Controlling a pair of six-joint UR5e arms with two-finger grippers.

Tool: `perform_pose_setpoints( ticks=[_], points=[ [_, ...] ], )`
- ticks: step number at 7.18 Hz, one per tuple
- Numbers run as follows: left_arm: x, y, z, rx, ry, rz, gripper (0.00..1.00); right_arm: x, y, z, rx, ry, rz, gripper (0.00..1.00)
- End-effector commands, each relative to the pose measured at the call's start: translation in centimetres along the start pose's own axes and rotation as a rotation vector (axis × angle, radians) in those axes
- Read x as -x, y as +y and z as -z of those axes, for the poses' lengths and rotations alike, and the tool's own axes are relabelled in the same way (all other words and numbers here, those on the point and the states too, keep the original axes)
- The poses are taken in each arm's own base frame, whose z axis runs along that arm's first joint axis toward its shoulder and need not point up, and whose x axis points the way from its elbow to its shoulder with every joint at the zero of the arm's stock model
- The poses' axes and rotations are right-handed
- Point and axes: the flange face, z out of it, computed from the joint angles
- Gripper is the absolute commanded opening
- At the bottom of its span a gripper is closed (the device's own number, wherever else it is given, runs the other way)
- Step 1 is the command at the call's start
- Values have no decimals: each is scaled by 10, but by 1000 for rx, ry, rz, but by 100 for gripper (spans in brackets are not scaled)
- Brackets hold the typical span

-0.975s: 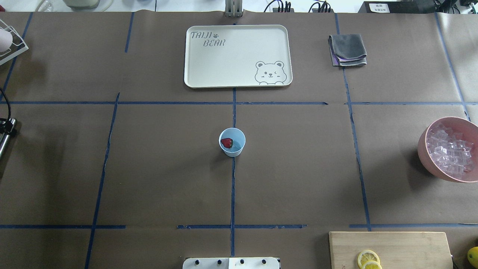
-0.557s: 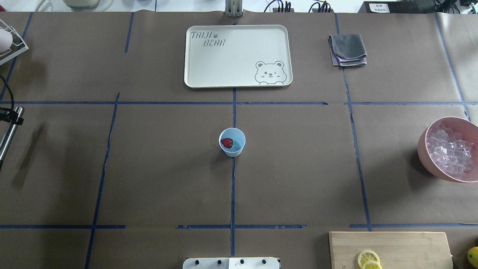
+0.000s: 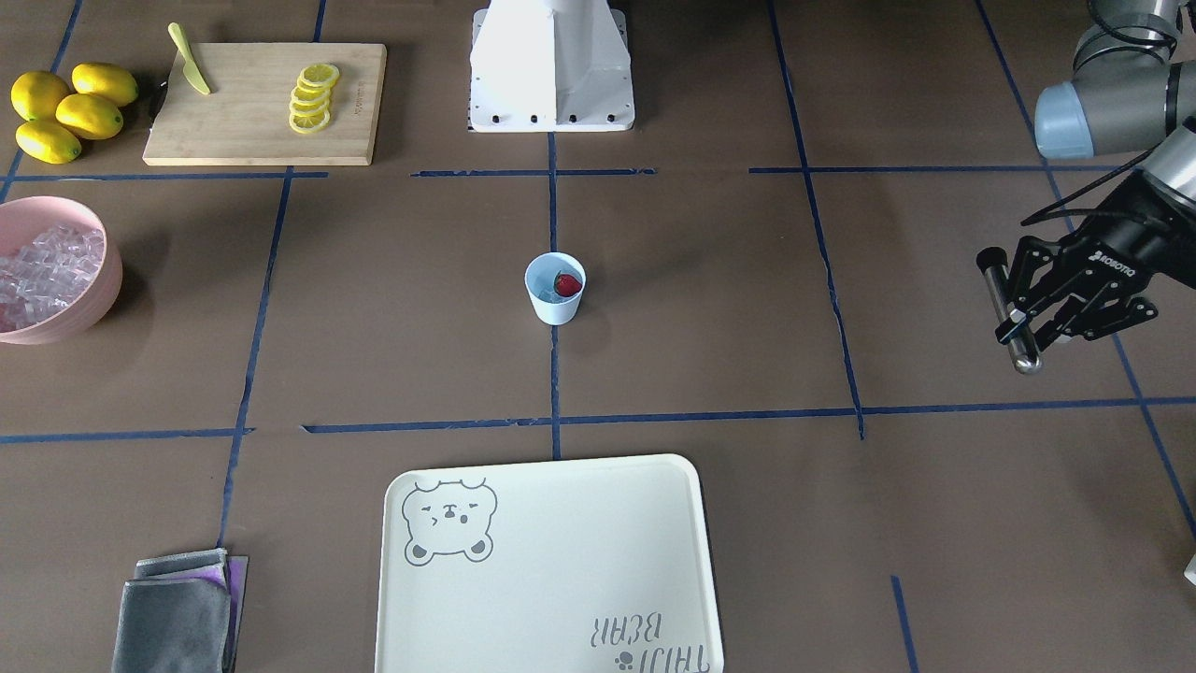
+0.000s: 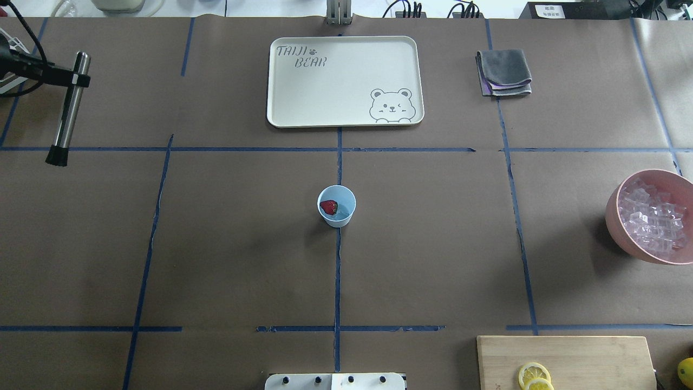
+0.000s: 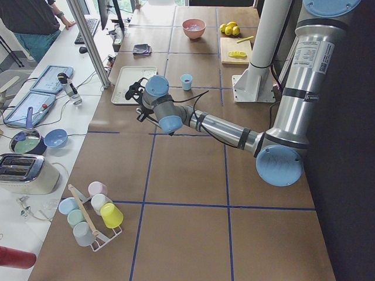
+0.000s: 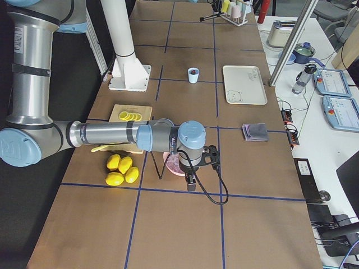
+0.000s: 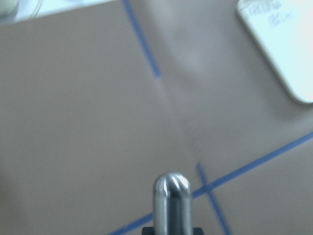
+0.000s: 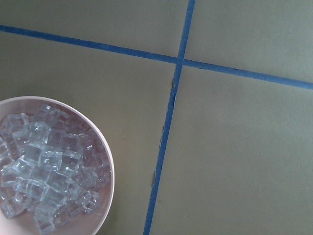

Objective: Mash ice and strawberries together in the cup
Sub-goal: 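Carry the pestle with the left gripper over the blue cup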

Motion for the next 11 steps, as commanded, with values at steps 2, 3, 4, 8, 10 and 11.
perform_pose_setpoints(
  ticks=[2, 3, 4, 8, 10, 11],
  points=[
    [-87, -48, 20, -269, 236, -265, 0, 0, 0, 0, 1, 0, -2, 100],
    [-121, -46, 10, -312, 328, -338, 0, 0, 1, 0, 1, 0, -2, 100],
    [-162, -30, -13, -401, 412, -394, 0, 0, 1, 0, 1, -1, -2, 100],
    [-285, 2, -69, -692, 545, -476, 0, 1, 0, 1, -2, 1, 1, 100],
    [-326, 11, -99, -780, 512, -399, 0, 6, 1, 6, -11, 2, 10, 100],
    [-353, 35, -115, -798, 493, -371, 0, 6, 1, 6, -11, 2, 10, 100]
  ],
)
